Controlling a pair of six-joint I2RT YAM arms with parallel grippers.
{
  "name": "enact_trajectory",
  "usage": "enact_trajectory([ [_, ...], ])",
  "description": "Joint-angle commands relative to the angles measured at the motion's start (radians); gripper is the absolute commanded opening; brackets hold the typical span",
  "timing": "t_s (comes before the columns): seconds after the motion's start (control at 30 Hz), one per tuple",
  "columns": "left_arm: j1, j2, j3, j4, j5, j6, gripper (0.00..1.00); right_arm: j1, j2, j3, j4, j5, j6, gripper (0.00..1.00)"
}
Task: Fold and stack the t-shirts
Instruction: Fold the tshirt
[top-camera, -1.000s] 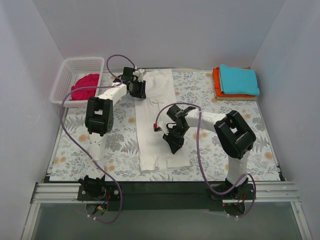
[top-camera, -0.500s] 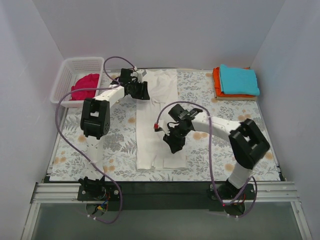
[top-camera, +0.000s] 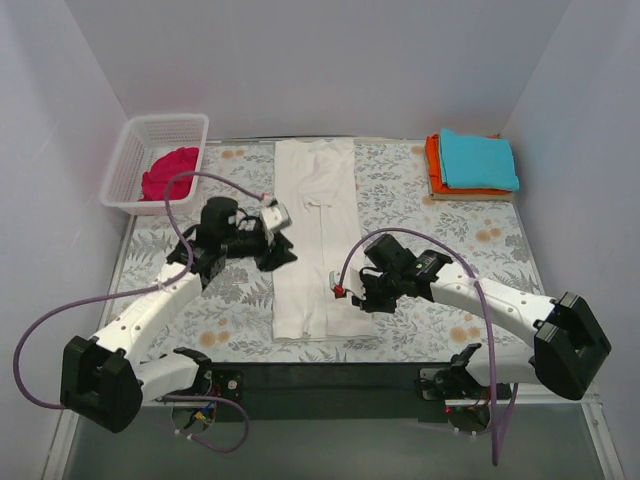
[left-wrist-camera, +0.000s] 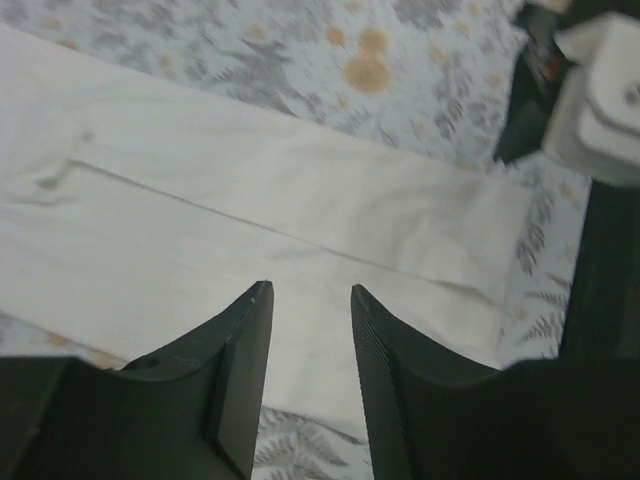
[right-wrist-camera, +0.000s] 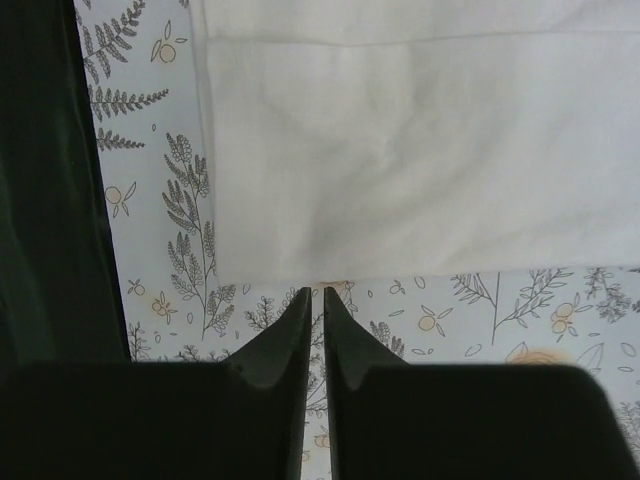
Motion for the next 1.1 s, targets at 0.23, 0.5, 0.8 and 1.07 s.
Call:
enact_trajectory([
  [0.23,-0.321,-0.078,-0.354,-0.105,-0.147,0.121,0.25,0.002,0.088,-0.027,0.045,-0.067,0.144,0.1],
  [0.5,-0.423,0.033,-0.372,0.052,-0.199,0.065,0.24,0.0,0.113,-0.062,0.097,-0.076,0.165,0.09],
  [0.8,-0.545,0.194,-0.4,0.113,-0.355,0.082,0.25,0.0,0.133,-0.094,0.129,-0.073,0.144,0.09],
  [1.07,-0.554,-0.085,-0.397,0.025,-0.3,0.116,0.45,0.023,-0.028,-0.103,0.146,-0.026,0.041,0.26],
])
